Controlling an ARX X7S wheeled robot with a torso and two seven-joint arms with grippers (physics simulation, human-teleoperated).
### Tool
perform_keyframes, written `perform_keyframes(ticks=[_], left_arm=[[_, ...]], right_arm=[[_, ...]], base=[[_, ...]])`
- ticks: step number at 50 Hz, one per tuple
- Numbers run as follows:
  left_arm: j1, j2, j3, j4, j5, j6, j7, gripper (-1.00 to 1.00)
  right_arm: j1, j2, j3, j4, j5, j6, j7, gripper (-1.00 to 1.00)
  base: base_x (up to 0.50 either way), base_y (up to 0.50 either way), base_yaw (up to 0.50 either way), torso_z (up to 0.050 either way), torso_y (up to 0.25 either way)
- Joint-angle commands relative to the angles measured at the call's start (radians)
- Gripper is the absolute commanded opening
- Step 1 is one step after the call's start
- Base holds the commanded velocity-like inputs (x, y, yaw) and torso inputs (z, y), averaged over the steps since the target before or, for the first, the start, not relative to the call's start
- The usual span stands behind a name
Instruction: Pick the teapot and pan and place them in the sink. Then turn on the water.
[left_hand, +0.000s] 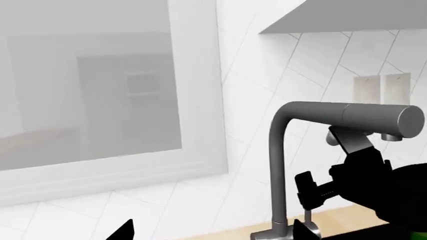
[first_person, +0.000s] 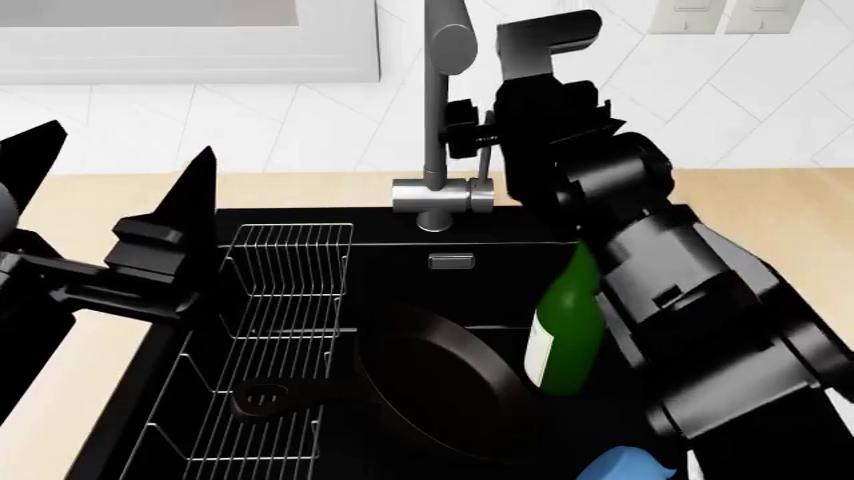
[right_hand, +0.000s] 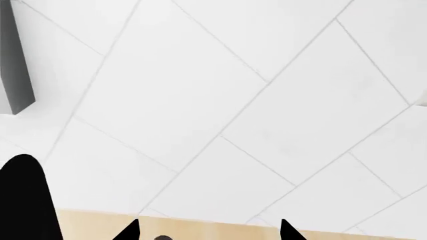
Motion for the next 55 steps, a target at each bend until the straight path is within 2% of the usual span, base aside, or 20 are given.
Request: perform_keyframes(ticks=[1, 14, 27, 41, 55], left_arm=[[0.005, -0.007, -0.008, -0.002, 0.012, 0.024, 0.003, 1.00], [0.030, -0.016, -0.002, 0.004, 0.040, 0.052, 0.012, 1.00], [0.060, -0.031, 0.009, 0.003, 0.067, 0.087, 0.024, 1.00], [0.071, -0.029, 0.011, 0.004, 0.079, 0.092, 0.024, 1.00], [0.066, -0.025, 0.003, 0.008, 0.071, 0.083, 0.018, 1.00]], right_arm=[[0.026, -0.036, -0.168, 0.140, 0.147, -0.091, -0.028, 1.00], [0.024, -0.036, -0.405, 0.170, 0.391, -0.158, -0.017, 1.00], [0.030, -0.036, -0.534, 0.196, 0.522, -0.192, -0.019, 1.00], [0.037, -0.036, -0.570, 0.266, 0.578, -0.208, -0.038, 1.00], [0.028, -0.018, -0.490, 0.270, 0.531, -0.191, -0.026, 1.00]], base=[[0.00, 0.00, 0.00, 0.000, 0.000], [0.00, 0.00, 0.00, 0.000, 0.000], [0.00, 0.00, 0.00, 0.000, 0.000], [0.00, 0.00, 0.00, 0.000, 0.000], [0.00, 0.00, 0.00, 0.000, 0.000]])
